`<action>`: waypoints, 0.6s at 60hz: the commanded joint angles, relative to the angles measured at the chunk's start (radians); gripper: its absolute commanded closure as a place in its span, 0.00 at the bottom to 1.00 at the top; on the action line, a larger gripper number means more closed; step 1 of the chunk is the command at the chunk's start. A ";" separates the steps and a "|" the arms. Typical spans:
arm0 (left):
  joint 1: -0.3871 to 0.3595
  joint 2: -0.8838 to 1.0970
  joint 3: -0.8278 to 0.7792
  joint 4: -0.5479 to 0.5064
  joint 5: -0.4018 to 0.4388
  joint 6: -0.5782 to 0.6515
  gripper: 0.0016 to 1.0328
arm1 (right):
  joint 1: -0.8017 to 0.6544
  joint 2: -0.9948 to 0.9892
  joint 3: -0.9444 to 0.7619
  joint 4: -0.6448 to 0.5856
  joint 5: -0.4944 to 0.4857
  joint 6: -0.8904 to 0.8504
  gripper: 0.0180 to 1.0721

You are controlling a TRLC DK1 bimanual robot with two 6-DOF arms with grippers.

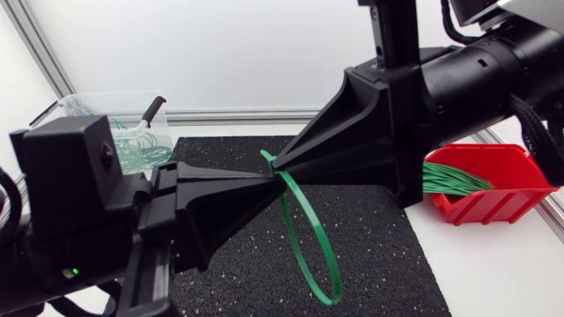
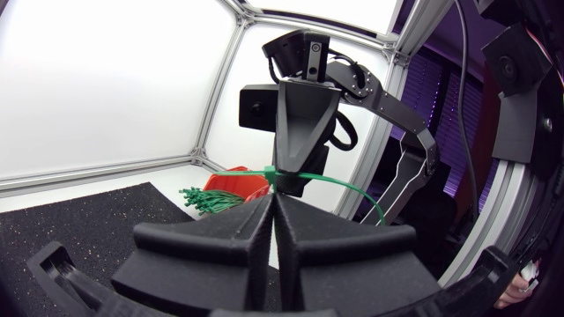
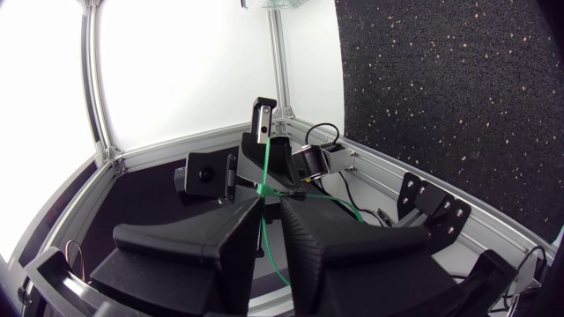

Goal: Take a green cable tie from the red box, thread the tail through the head to close it, then place it in the transparent bin on the left.

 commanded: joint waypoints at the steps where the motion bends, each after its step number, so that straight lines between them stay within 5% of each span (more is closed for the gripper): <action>1: 0.012 -0.014 -0.019 0.023 0.014 0.018 0.97 | -0.007 -0.020 -0.009 0.006 0.007 0.018 0.75; 36: 0.052 -0.019 -0.065 0.012 0.058 0.096 0.97 | -0.082 0.003 -0.011 0.012 -0.018 -0.029 0.72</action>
